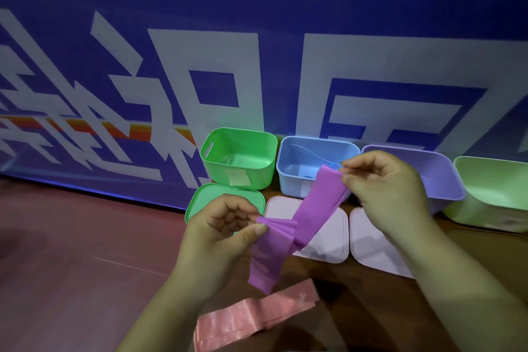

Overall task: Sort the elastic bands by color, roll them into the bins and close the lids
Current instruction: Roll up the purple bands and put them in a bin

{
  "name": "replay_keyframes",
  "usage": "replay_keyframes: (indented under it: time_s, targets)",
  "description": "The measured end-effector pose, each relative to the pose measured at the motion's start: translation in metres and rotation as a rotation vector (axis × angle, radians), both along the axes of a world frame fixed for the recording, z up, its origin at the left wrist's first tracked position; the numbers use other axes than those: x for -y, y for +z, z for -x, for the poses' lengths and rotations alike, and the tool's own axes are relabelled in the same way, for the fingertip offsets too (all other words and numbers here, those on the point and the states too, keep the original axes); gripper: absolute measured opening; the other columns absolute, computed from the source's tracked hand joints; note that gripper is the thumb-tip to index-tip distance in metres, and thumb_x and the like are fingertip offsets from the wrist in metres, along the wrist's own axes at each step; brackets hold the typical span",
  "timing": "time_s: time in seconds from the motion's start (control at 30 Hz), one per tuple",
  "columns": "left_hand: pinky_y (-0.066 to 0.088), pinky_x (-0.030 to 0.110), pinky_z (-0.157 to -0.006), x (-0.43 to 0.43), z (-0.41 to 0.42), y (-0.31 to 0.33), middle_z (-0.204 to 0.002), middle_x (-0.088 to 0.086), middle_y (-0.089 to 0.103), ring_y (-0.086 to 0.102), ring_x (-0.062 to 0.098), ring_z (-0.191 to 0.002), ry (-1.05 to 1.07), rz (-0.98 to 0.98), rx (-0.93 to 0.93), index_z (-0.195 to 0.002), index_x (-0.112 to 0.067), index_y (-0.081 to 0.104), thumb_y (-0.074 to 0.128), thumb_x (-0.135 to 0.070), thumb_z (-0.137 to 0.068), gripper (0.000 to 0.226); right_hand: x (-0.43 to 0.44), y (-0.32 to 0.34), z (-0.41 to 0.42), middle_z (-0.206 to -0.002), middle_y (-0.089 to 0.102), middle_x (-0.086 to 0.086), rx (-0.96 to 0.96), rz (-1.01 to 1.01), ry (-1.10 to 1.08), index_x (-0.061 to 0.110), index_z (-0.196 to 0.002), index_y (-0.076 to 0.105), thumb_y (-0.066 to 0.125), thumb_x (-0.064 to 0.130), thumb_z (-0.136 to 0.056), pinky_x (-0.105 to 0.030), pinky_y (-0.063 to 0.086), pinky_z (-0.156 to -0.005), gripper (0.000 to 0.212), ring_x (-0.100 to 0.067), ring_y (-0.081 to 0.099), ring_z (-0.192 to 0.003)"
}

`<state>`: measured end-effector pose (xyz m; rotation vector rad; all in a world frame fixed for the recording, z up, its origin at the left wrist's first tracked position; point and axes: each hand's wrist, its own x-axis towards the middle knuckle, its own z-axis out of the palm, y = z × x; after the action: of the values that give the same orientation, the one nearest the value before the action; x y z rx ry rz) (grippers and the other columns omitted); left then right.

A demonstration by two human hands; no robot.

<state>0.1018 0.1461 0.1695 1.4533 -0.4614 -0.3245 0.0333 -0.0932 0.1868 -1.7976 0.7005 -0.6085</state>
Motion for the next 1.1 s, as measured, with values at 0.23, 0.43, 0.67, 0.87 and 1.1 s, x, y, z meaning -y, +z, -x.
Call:
replay_keyframes:
  time_s: [0.23,0.43,0.67,0.87,1.1]
  targets:
    - [0.057,0.027,-0.074,0.01,0.018,-0.001,-0.08,0.005,0.072,0.068,0.019,-0.077,-0.018,-0.046,0.037,-0.08,-0.024,0.071,0.082,-0.006,-0.067,0.025,0.009,-0.002,0.02,-0.084,0.076,0.004,0.029,-0.086,0.047,0.02,-0.079,0.069,0.073,-0.007,-0.078,-0.03,0.056,-0.071,0.027,-0.014,0.072,-0.079]
    - [0.055,0.03,-0.076,0.033,0.039,0.002,-0.08,0.006,0.073,0.069,0.02,-0.078,-0.064,-0.05,0.097,-0.079,-0.03,0.07,0.081,-0.007,-0.065,0.029,-0.006,-0.001,0.044,-0.088,0.076,-0.006,0.136,-0.241,0.225,0.009,-0.083,0.068,0.07,-0.018,-0.076,-0.027,0.058,-0.081,0.028,-0.019,0.073,-0.085]
    - [0.056,0.025,-0.073,0.053,0.055,0.001,-0.078,0.006,0.073,0.069,0.017,-0.074,-0.021,0.012,0.058,-0.082,-0.019,0.068,0.081,-0.001,-0.065,0.028,-0.013,0.007,0.07,-0.087,0.076,-0.007,0.21,-0.392,0.322,0.011,-0.079,0.069,0.068,-0.02,-0.074,-0.022,0.057,-0.074,0.032,-0.019,0.074,-0.084]
    - [0.056,0.026,-0.073,0.061,0.061,0.0,-0.078,0.009,0.071,0.068,0.019,-0.075,-0.008,0.013,0.075,-0.082,-0.016,0.068,0.078,0.012,-0.07,0.032,-0.008,0.008,0.082,-0.09,0.075,-0.01,0.22,-0.53,0.425,0.019,-0.074,0.073,0.07,-0.02,-0.072,-0.023,0.056,-0.076,0.039,-0.021,0.072,-0.086]
    - [0.056,0.023,-0.069,0.068,0.066,0.003,-0.083,0.01,0.071,0.064,0.014,-0.071,-0.038,0.064,0.028,-0.097,-0.011,0.068,0.074,0.014,-0.073,0.035,-0.007,0.006,0.085,-0.087,0.074,-0.008,0.272,-0.621,0.464,0.021,-0.071,0.074,0.068,-0.011,-0.064,-0.023,0.056,-0.076,0.033,-0.02,0.071,-0.084]
